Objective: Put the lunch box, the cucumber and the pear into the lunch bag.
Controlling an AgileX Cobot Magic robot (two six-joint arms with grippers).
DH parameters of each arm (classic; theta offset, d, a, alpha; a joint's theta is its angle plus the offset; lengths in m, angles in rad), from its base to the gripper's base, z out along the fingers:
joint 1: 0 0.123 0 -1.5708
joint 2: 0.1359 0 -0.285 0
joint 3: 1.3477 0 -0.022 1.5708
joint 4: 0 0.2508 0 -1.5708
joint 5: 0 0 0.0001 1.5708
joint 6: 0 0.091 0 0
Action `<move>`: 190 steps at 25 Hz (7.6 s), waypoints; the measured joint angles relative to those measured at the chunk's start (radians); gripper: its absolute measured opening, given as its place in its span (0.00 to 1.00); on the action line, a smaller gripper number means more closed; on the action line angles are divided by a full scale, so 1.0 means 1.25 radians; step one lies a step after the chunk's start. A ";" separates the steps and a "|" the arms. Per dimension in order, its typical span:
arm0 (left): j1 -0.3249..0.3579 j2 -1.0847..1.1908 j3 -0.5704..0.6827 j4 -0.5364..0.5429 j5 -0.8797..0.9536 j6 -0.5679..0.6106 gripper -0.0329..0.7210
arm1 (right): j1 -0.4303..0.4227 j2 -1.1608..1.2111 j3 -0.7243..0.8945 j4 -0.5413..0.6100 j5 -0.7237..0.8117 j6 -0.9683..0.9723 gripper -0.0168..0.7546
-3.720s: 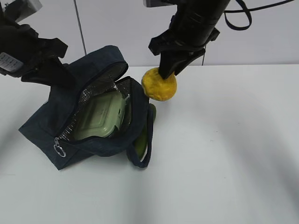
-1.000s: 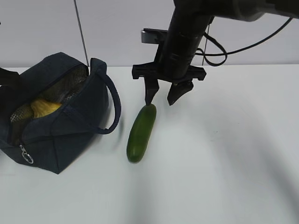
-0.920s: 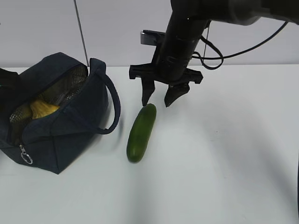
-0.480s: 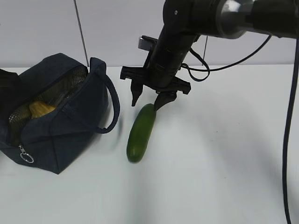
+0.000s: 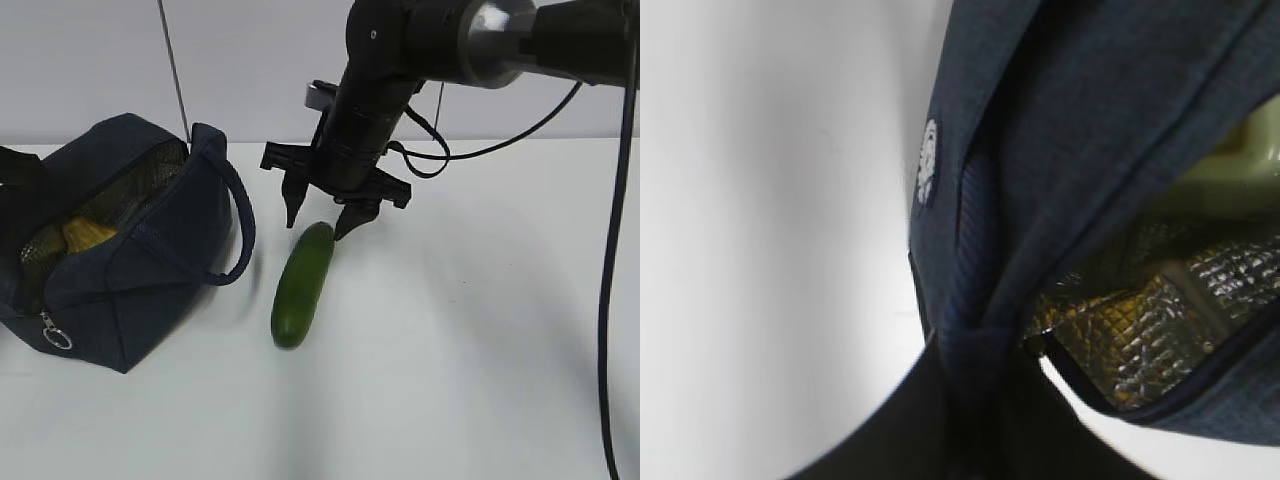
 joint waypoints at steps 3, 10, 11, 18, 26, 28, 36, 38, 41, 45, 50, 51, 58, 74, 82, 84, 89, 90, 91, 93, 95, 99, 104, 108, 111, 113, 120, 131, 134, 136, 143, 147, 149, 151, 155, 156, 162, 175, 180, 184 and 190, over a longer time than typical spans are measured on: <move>0.000 0.000 0.000 -0.013 -0.005 0.000 0.05 | 0.000 0.000 0.000 -0.022 0.011 0.061 0.63; 0.000 0.000 0.000 -0.028 -0.027 0.000 0.05 | 0.026 0.004 0.000 -0.091 0.012 0.166 0.63; 0.000 0.000 0.000 -0.028 -0.027 0.000 0.05 | 0.034 0.007 -0.001 -0.100 0.006 0.170 0.63; 0.000 0.000 0.000 -0.028 -0.029 0.000 0.05 | 0.056 0.044 -0.009 -0.119 -0.002 0.210 0.63; 0.000 0.000 0.000 -0.028 -0.030 0.000 0.05 | 0.061 0.068 -0.012 -0.140 -0.006 0.215 0.63; 0.000 0.000 0.000 -0.028 -0.030 0.000 0.05 | 0.063 0.068 -0.012 -0.150 -0.021 0.215 0.63; 0.000 0.000 0.000 -0.028 -0.033 0.000 0.05 | 0.063 0.081 -0.012 -0.165 -0.039 0.214 0.63; 0.000 0.000 0.000 -0.028 -0.033 0.000 0.05 | 0.063 0.097 -0.012 -0.157 -0.037 0.206 0.63; 0.000 0.000 0.000 -0.028 -0.035 0.000 0.05 | 0.063 0.118 -0.014 -0.146 -0.017 0.195 0.63; 0.000 0.000 0.000 -0.028 -0.034 0.000 0.05 | 0.063 0.123 -0.019 -0.184 0.023 0.183 0.62; 0.000 0.000 0.000 -0.028 -0.035 0.000 0.05 | 0.063 0.123 -0.044 -0.212 0.056 0.165 0.55; 0.000 0.000 0.000 -0.028 -0.035 0.000 0.05 | 0.063 0.123 -0.047 -0.213 0.058 0.159 0.55; 0.000 0.000 0.000 -0.028 -0.035 0.000 0.05 | 0.063 0.123 -0.056 -0.214 0.062 0.125 0.53; 0.000 0.000 0.000 -0.023 -0.035 0.000 0.05 | 0.063 0.123 -0.354 -0.266 0.155 -0.040 0.53; 0.000 0.000 0.000 -0.023 -0.035 0.000 0.05 | 0.063 0.123 -0.519 -0.166 0.170 -0.067 0.53; 0.000 0.000 0.000 -0.028 -0.035 0.000 0.05 | 0.063 0.121 -0.545 -0.102 0.173 -0.091 0.53; 0.000 0.000 0.000 -0.028 -0.039 0.000 0.05 | 0.072 0.120 -0.555 0.097 0.176 -0.136 0.53; 0.000 0.000 0.000 -0.028 -0.042 0.000 0.05 | 0.081 0.121 -0.555 0.119 0.176 -0.140 0.53; 0.000 0.000 0.000 -0.028 -0.044 0.000 0.05 | 0.090 0.123 -0.555 0.130 0.176 -0.142 0.53; 0.000 0.000 0.000 -0.028 -0.048 0.000 0.05 | 0.116 0.135 -0.555 0.139 0.175 -0.144 0.53; 0.000 0.000 0.000 -0.028 -0.052 0.000 0.05 | 0.141 0.150 -0.555 0.139 0.162 -0.144 0.53; 0.000 0.000 0.000 -0.028 -0.058 0.000 0.05 | 0.163 0.175 -0.555 0.146 0.114 -0.115 0.53; 0.000 0.000 0.000 -0.028 -0.063 0.000 0.05 | 0.164 0.216 -0.555 0.148 0.063 -0.046 0.53; 0.000 0.000 0.000 -0.028 -0.064 0.000 0.05 | 0.164 0.220 -0.555 0.127 0.059 -0.038 0.53; 0.000 0.000 0.000 -0.028 -0.064 0.000 0.05 | 0.164 0.220 -0.555 0.120 0.059 -0.038 0.54; 0.000 0.000 0.000 -0.028 -0.064 0.000 0.05 | 0.164 0.220 -0.555 0.120 0.059 -0.039 0.58; 0.000 0.000 0.000 -0.028 -0.064 0.000 0.05 | 0.164 0.218 -0.555 0.100 0.084 -0.066 0.69; 0.000 0.000 0.000 -0.033 -0.063 0.000 0.05 | 0.162 0.157 -0.661 -0.048 0.166 -0.116 0.70; 0.000 0.000 0.000 -0.033 -0.063 0.000 0.05 | 0.162 0.157 -0.667 -0.050 0.175 -0.120 0.68; 0.000 0.000 0.000 -0.033 -0.063 0.000 0.05 | 0.162 0.157 -0.667 -0.042 0.179 -0.122 0.66; 0.000 0.000 0.000 -0.033 -0.062 0.000 0.05 | 0.162 0.157 -0.667 -0.023 0.182 -0.121 0.62; 0.000 0.000 0.000 -0.033 -0.060 0.000 0.05 | 0.162 0.157 -0.667 0.017 0.182 -0.123 0.62; 0.000 0.000 0.000 -0.033 -0.059 0.000 0.05 | 0.162 0.157 -0.667 0.027 0.182 -0.126 0.62; 0.000 0.000 0.000 -0.033 -0.058 0.000 0.05 | 0.162 0.157 -0.667 0.028 0.182 -0.139 0.62; 0.000 0.000 0.000 -0.034 -0.058 0.000 0.05 | 0.162 0.154 -0.667 0.004 0.182 -0.196 0.62; 0.000 0.000 0.000 -0.034 -0.058 0.000 0.05 | 0.162 0.152 -0.667 -0.002 0.182 -0.213 0.62; 0.000 0.000 0.000 -0.035 -0.057 0.000 0.05 | 0.162 0.152 -0.667 -0.022 0.182 -0.358 0.62; 0.000 0.000 0.000 -0.049 -0.057 0.000 0.05 | 0.162 0.152 -0.667 -0.083 0.182 -0.360 0.62; 0.000 0.000 0.000 -0.050 -0.057 0.000 0.05 | 0.162 0.152 -0.667 -0.122 0.182 -0.338 0.62; 0.000 0.000 0.000 -0.050 -0.057 0.000 0.05 | 0.162 0.152 -0.667 -0.156 0.182 -0.344 0.62; 0.000 0.000 0.000 -0.050 -0.058 0.000 0.05 | 0.162 0.140 -0.606 -0.138 0.182 -0.345 0.62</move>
